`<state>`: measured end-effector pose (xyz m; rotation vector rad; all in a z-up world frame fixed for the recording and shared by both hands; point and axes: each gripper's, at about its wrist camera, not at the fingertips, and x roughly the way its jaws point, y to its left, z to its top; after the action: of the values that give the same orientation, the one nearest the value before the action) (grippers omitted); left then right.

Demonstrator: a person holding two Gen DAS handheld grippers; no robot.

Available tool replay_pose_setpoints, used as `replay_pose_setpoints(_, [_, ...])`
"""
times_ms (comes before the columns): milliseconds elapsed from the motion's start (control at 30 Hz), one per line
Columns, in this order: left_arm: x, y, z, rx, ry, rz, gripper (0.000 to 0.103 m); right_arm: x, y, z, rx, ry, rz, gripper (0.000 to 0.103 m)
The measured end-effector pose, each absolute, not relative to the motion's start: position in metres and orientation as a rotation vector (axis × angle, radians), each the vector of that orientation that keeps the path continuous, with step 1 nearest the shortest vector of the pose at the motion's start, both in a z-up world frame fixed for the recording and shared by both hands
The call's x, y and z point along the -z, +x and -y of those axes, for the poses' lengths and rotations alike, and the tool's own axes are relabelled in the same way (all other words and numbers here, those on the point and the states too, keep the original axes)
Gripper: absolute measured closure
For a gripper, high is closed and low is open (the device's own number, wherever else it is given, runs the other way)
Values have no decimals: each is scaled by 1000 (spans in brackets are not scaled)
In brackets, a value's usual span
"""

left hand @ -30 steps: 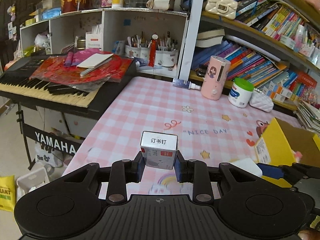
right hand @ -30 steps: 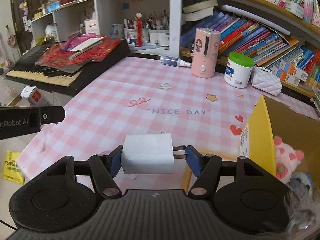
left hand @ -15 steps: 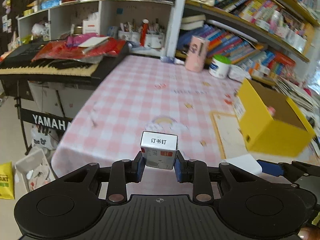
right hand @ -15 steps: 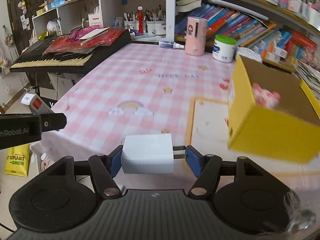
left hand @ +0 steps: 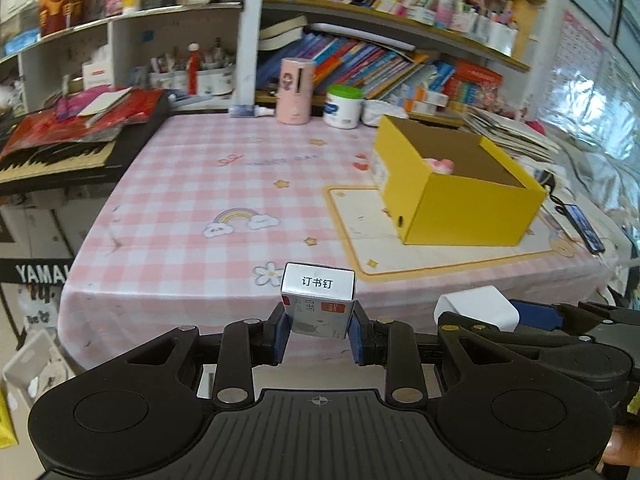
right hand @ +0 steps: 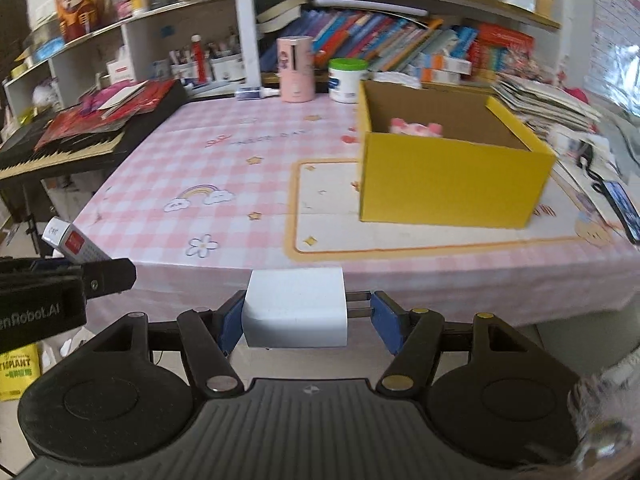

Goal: Organize objects
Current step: 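Lift the charger and staple box and carry both toward the yellow box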

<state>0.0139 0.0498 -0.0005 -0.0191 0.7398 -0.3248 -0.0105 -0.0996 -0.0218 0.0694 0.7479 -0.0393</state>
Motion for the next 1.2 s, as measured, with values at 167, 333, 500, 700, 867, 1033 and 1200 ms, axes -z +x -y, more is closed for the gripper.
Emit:
replay_pose_setpoints(167, [2,17,-28,389,-8,-748,75,20,-21,112,83,65,-741,40])
replay_pose_setpoints(333, [5,22,4,473,24,-765,75,21,-32,138,165,89,-754,40])
replay_pose_setpoints(500, [5,29,30,529,56,-765,75,22,-34,163,233,125,-758,40])
replay_pose_setpoints(700, [4,43,49,552,74,-760,75,21,-25,183,261,133,-758,40])
replay_pose_setpoints(867, [5,55,65,560,87,-758,75,24,-12,199,267,139,-762,40])
replay_pose_setpoints(1033, [5,70,82,554,97,-746,75,26,5,215,263,140,-765,40])
replay_pose_setpoints(1200, [2,86,103,547,106,-720,75,27,25,231,247,123,-755,40])
